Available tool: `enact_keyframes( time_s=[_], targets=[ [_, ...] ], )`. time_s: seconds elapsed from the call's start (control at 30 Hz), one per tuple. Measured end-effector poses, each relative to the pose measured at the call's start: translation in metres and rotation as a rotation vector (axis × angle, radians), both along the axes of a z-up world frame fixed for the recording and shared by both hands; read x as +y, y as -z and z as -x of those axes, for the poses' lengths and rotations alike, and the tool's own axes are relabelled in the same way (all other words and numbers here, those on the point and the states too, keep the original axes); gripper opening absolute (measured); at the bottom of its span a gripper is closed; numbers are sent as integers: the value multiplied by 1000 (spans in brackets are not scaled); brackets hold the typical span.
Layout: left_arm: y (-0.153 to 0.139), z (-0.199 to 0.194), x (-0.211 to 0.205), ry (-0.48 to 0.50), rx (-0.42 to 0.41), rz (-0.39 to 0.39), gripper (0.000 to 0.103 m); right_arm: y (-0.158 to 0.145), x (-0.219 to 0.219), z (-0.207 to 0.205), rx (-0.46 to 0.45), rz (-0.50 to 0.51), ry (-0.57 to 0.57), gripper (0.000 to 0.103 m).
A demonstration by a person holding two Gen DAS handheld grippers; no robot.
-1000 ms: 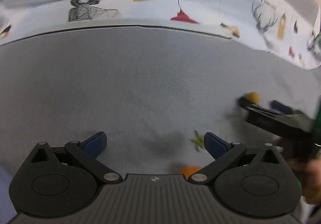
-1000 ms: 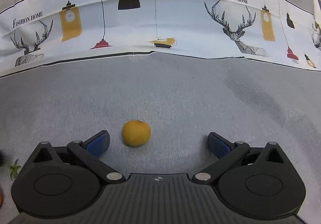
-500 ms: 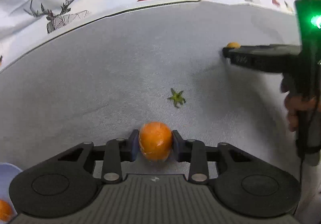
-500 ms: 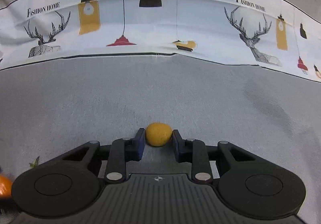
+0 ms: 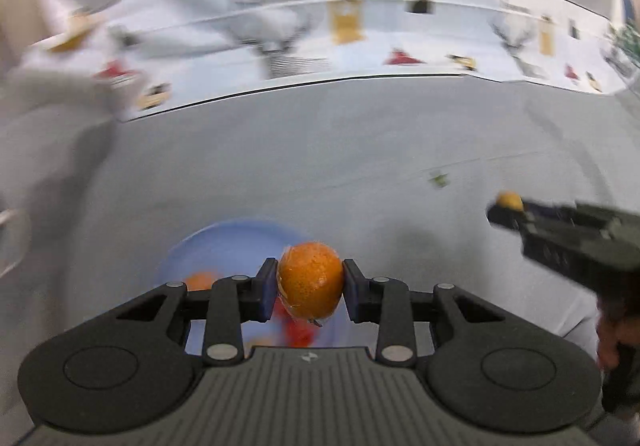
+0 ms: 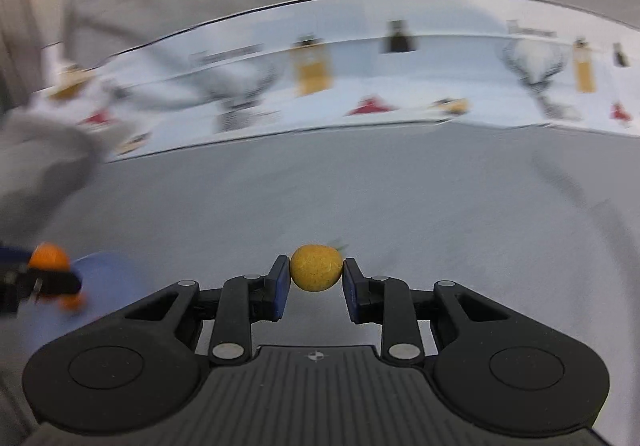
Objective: Organize fruits
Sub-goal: 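Carry the orange and yellow fruit over the blue plate with both tools, then open both tools to drop the orange and yellow fruit onto the plate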
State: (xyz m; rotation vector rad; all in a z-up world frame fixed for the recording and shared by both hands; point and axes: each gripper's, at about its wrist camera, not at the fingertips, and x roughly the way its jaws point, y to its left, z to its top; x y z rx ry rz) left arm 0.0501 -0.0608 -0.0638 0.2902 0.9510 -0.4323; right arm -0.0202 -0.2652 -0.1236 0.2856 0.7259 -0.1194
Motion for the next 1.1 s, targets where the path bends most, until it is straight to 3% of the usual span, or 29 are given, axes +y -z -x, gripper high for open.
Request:
enact_keyframes(
  time_s=[0.13,0.3,0.53,0.9,0.93,0.97,1.0,1.03,1.07,1.1],
  targets=[
    [-17,11,61,-79,-20,13,38,-15,70,12,-4,-31,-120,30],
    [-17,11,97,-129,-39,34,38,-27,129,4,-13,22,-222,30],
    [2,-20,100,-155,2,62,38,-23,153,-26,32,63,-280,30],
    [5,-59,89,-49,-22,15,38,-15,178,-73,141,101,-302,30],
    [5,-59,89,-27,-27,27,42,-16,177,-75,129,104,-299,30],
    [5,-59,90,-1,-32,46,63,-16,177,-75,106,106,-301,31],
    [5,-58,90,1,-40,56,77,-15,177,-74,98,110,-300,46],
    [4,-56,92,-16,-65,68,97,-14,175,-72,99,123,-279,58],
    [2,-52,94,-30,-95,84,103,-13,174,-68,87,140,-246,73],
    [0,-48,96,-38,-117,94,103,-13,171,-61,71,147,-213,79]
  ],
)
